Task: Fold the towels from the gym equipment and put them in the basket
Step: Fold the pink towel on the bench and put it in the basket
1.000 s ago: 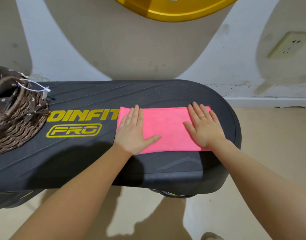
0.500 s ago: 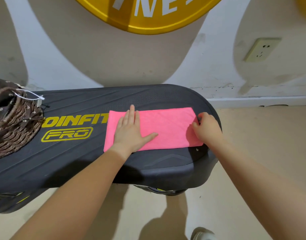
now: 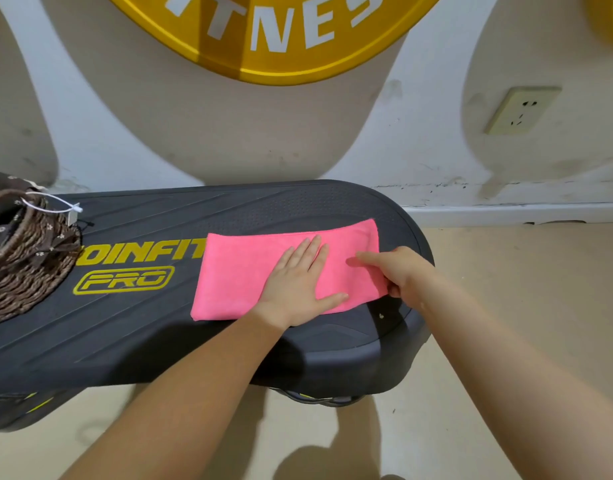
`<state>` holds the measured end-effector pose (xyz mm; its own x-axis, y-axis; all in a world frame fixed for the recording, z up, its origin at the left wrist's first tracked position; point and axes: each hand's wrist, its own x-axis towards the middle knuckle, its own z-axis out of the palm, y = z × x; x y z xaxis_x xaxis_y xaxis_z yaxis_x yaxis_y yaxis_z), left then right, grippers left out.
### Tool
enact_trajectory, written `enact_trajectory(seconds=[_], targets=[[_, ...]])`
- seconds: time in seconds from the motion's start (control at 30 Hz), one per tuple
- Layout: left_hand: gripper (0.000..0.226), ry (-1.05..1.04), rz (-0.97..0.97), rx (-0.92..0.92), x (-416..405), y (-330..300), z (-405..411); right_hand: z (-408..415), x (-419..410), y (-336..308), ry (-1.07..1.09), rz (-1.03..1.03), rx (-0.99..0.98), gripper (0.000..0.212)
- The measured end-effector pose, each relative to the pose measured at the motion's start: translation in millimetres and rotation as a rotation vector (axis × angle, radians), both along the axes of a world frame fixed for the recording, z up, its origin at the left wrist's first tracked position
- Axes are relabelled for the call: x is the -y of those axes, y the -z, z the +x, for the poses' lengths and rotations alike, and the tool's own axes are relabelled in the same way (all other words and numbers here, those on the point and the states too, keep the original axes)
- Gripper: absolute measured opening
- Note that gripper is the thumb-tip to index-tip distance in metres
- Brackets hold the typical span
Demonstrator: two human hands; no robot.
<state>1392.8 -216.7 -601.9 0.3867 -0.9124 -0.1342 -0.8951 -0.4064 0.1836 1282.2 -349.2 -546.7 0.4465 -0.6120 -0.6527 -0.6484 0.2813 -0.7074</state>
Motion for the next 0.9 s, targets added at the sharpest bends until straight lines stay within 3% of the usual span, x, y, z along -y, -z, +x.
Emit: enact_trajectory(seconds=[0.07,0.2,0.37,0.47,0.67,0.73,0.9], targets=[[0.088,-0.001,0.009,0.000,0,0,-1,2,0,-2,-0.008,0.045,0.031,0.023],[0.095,-0.004,0.029,0.007,0,2,0,5,-1,-1,-0.077,0.011,0.031,0.039],[0.097,-0.001,0.035,0.010,1,4,1,3,-1,-1,-0.056,-0.031,-0.003,0.012],[0.100,0.000,0.043,0.013,1,5,1,1,-2,-1,0.000,-0.028,-0.025,0.024],[0.098,0.031,0.076,-0.001,2,4,0,-1,-4,-2,0.102,0.073,0.058,0.019],[0.097,0.046,0.096,-0.001,5,2,-2,2,-4,-2,0.132,0.105,0.095,0.028],[0.095,0.086,0.136,0.000,6,1,-3,9,-9,1,0.029,0.162,0.181,0.026]])
